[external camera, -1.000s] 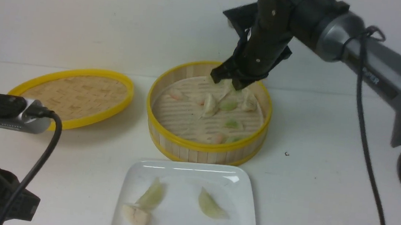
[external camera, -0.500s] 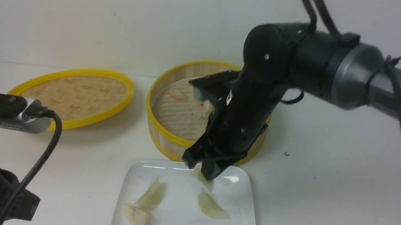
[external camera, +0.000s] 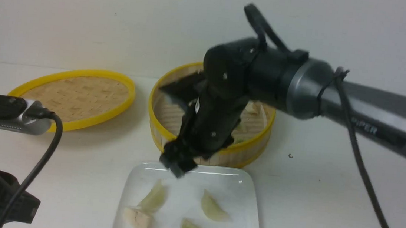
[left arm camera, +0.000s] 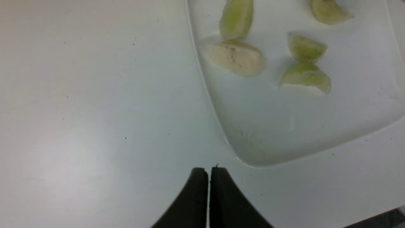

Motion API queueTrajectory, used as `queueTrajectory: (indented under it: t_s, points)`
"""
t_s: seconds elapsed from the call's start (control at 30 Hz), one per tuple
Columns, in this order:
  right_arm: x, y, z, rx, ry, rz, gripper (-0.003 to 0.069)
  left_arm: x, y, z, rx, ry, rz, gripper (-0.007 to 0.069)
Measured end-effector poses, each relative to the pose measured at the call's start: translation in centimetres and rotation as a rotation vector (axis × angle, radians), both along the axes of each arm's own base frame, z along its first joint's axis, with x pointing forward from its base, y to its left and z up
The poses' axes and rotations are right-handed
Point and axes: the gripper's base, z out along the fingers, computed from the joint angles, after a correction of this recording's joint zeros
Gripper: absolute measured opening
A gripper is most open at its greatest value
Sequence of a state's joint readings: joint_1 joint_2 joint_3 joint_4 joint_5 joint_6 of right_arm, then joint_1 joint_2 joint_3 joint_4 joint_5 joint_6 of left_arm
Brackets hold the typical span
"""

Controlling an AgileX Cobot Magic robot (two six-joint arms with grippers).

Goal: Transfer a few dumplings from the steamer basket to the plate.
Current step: Use the right arm to put the dumpling into the plate, then use the right arm to grab a dumpling from inside the steamer

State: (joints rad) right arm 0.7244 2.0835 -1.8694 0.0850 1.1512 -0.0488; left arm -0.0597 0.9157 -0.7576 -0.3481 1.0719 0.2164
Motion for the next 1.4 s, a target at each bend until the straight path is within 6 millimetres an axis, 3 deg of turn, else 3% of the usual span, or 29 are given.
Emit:
queueTrajectory:
  t_s: [0.03, 0.13, 0.17, 0.27, 0.43, 0.53, 0.6, 0.67, 0.77, 0.8, 0.87, 0.97, 1.0, 1.03, 1.1, 1.17, 1.2, 1.3, 1.4]
  points:
    - [2.5, -1.2, 2.0, 0.03, -0.086, -0.085, 0.0526, 0.0, 0.0, 0.0, 0.001, 0.0, 0.0, -0.0006]
    - [5.9, -3.4, 2.2, 0.025, -0.117, -0.182, 0.0526, 0.0, 0.0, 0.0, 0.001, 0.0, 0.0, -0.0006]
    - [6.1, -3.5, 2.3, 0.026, -0.118, -0.188, 0.0526, 0.0, 0.0, 0.0, 0.001, 0.0, 0.0, -0.0006]
    - [9.3, -5.2, -1.5, -0.037, -0.075, -0.23, 0.0521, 0.0, 0.0, 0.0, 0.001, 0.0, 0.0, -0.0006]
    - [10.8, -5.3, -6.1, -0.108, -0.026, -0.193, 0.0517, 0.0, 0.0, 0.0, 0.001, 0.0, 0.0, -0.0006]
    - [11.2, -5.3, -8.1, -0.154, -0.013, -0.178, 0.0512, 0.0, 0.0, 0.0, 0.001, 0.0, 0.0, -0.0006]
    - [11.3, -5.3, -8.1, -0.152, -0.021, -0.178, 0.0488, 0.0, 0.0, 0.0, 0.001, 0.0, 0.0, -0.0006]
    - [11.4, -5.3, -7.9, -0.153, -0.033, -0.178, 0.0384, 0.0, 0.0, 0.0, 0.001, 0.0, 0.0, -0.0006]
    - [11.5, -5.2, -6.8, -0.138, -0.034, -0.184, 0.0113, 0.0, 0.0, 0.0, 0.001, 0.0, 0.0, -0.0006]
    - [11.5, -5.1, -6.6, -0.132, -0.035, -0.186, 0.0101, 0.0, 0.0, 0.0, 0.001, 0.0, 0.0, -0.0006]
    - [11.5, -4.8, -3.3, -0.052, -0.086, -0.203, 0.001, 0.0, 0.0, 0.0, 0.001, 0.0, 0.0, -0.0006]
    - [10.8, -4.8, 0.1, 0.027, -0.115, -0.212, -0.0006, 0.0, 0.0, 0.0, 0.001, 0.0, 0.0, -0.0006]
    - [9.7, -4.8, 3.0, 0.096, -0.128, -0.208, -0.0011, 0.0, 0.0, 0.0, 0.002, 0.0, 0.0, -0.0006]
    - [8.9, -4.8, 4.3, 0.125, -0.129, -0.202, -0.0012, 0.0, 0.0, 0.0, 0.002, 0.0, 0.0, -0.0006]
    - [6.9, -4.6, 6.7, 0.161, -0.131, -0.168, -0.0013, 0.0, 0.0, 0.0, 0.003, 0.0, 0.0, -0.0006]
    - [4.8, -4.3, 7.7, 0.145, -0.133, -0.117, -0.0013, 0.0, 0.0, 0.0, 0.004, -0.001, -0.001, -0.0006]
    - [3.9, -4.1, 7.5, 0.11, -0.129, -0.084, -0.0013, 0.0, 0.0, 0.0, 0.004, -0.001, -0.001, -0.0006]
    - [3.7, -4.0, 5.9, 0.045, -0.113, -0.064, -0.0007, 0.0, 0.0, 0.0, 0.004, -0.001, -0.001, -0.0006]
    - [5.3, -4.2, 2.0, -0.062, -0.093, -0.068, 0.0051, 0.0, 0.0, 0.0, 0.005, -0.002, -0.001, -0.0006]
